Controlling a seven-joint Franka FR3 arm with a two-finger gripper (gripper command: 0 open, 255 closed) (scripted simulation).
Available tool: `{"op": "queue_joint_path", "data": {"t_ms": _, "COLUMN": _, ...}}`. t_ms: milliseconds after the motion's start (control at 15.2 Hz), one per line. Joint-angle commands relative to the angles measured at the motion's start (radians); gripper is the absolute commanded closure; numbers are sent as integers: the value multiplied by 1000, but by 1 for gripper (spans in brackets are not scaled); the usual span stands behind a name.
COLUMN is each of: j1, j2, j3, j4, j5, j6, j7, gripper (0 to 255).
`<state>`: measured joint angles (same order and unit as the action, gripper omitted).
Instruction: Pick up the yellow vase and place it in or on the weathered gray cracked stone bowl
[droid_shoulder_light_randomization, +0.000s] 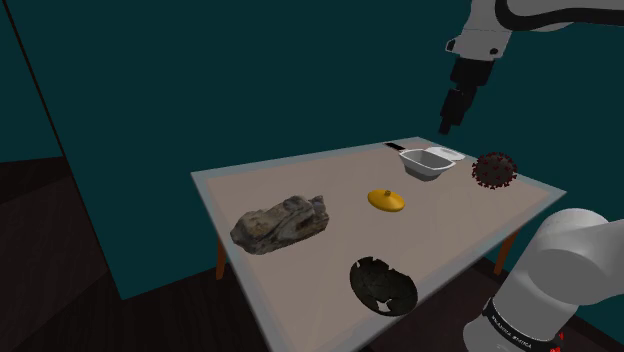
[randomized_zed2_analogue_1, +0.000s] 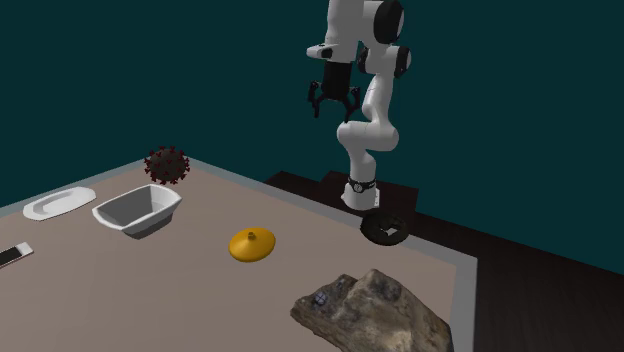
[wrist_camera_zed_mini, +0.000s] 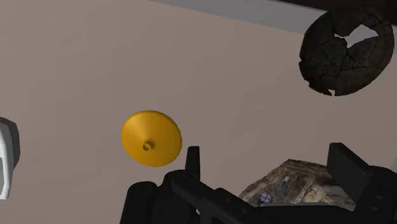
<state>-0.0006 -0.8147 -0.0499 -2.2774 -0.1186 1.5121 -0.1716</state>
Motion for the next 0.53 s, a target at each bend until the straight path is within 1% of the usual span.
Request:
{"op": "queue_joint_path", "data": {"t_ms": 0, "j1": 0, "j2": 0, "j3": 0, "j4": 0, "j5": 0, "j6": 0, "j7": 0, "gripper": 0}}
{"op": "queue_joint_path", "data": {"t_ms": 462, "j1": -15, "j2": 132, "j3": -90, "j4": -84, "j5": -39, "j6": 216, "j7": -62, "gripper": 0}}
